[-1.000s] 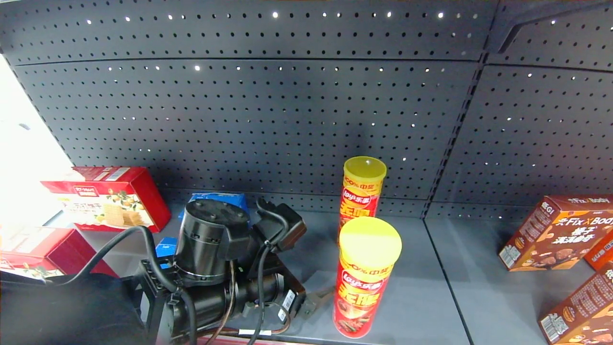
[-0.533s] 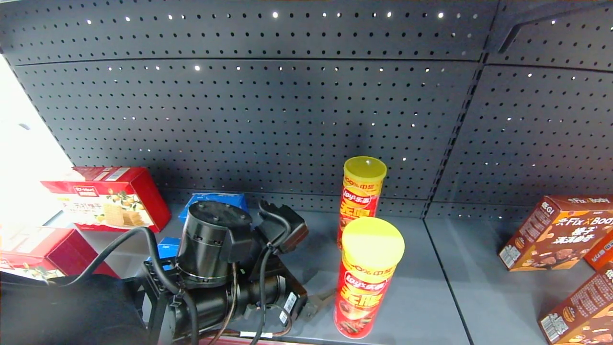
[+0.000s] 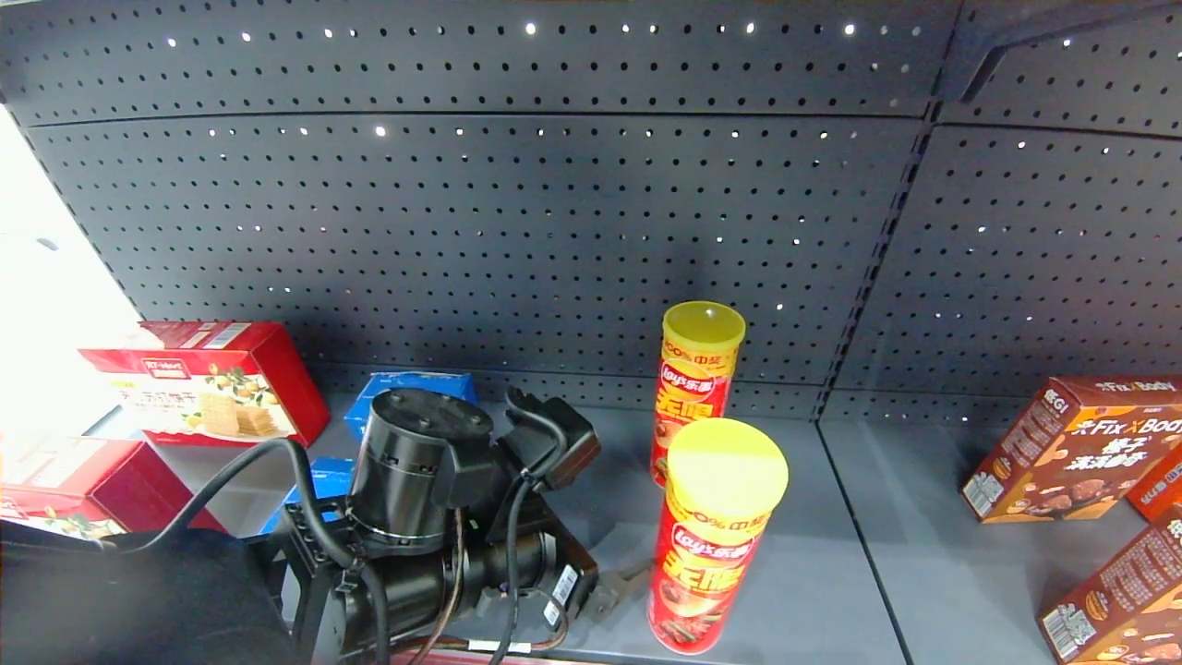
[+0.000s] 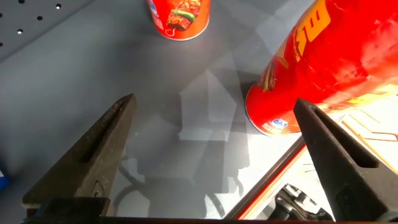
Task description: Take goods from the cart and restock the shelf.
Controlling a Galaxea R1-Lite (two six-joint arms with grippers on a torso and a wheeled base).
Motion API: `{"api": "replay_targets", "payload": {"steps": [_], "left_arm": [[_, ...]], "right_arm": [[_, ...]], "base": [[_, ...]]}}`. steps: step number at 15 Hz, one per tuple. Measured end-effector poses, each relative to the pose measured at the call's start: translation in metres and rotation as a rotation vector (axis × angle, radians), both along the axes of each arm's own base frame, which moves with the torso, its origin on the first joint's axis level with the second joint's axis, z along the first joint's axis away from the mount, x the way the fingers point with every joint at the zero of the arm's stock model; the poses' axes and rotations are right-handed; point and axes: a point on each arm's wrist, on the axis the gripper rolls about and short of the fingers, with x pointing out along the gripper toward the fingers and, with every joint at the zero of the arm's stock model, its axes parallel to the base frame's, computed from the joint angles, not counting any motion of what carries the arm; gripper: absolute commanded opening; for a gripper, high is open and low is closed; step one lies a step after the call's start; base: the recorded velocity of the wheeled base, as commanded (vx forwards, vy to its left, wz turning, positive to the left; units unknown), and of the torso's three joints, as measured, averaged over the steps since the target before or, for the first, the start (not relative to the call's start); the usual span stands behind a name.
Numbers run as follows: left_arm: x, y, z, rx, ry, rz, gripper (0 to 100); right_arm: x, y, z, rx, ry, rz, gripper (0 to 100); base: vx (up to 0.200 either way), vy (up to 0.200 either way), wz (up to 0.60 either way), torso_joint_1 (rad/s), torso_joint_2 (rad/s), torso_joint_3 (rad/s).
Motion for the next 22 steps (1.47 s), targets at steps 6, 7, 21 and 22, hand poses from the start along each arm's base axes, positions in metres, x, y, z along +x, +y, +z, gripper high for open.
{"api": "replay_targets", "payload": {"steps": [6, 7, 21, 22], "left_arm": [[0.0, 0.004, -0.004, 0.005, 0.021, 0.023, 100], [0.001, 0.008, -0.005, 0.002, 0.027, 0.056, 100], [-0.096, 0.176, 0.095, -0.282, -0.454, 0.69, 100], [-0.112, 0.183, 0.077, -0.272, -0.444, 0.728, 100]], "right_arm": [[0.0, 0.0, 0.0, 0.0, 0.0, 0.0, 100], [0.0, 0.0, 0.0, 0.0, 0.0, 0.0, 100], [0.0, 0.0, 0.0, 0.001, 0.0, 0.0, 100], [0.0, 0.0, 0.0, 0.001, 0.0, 0.0, 100]], "base": [[0.0, 0.0, 0.0, 0.0, 0.0, 0.0], [0.0, 0.0, 0.0, 0.0, 0.0, 0.0], [0.0, 0.0, 0.0, 0.0, 0.0, 0.0], [0.0, 0.0, 0.0, 0.0, 0.0, 0.0]]}}
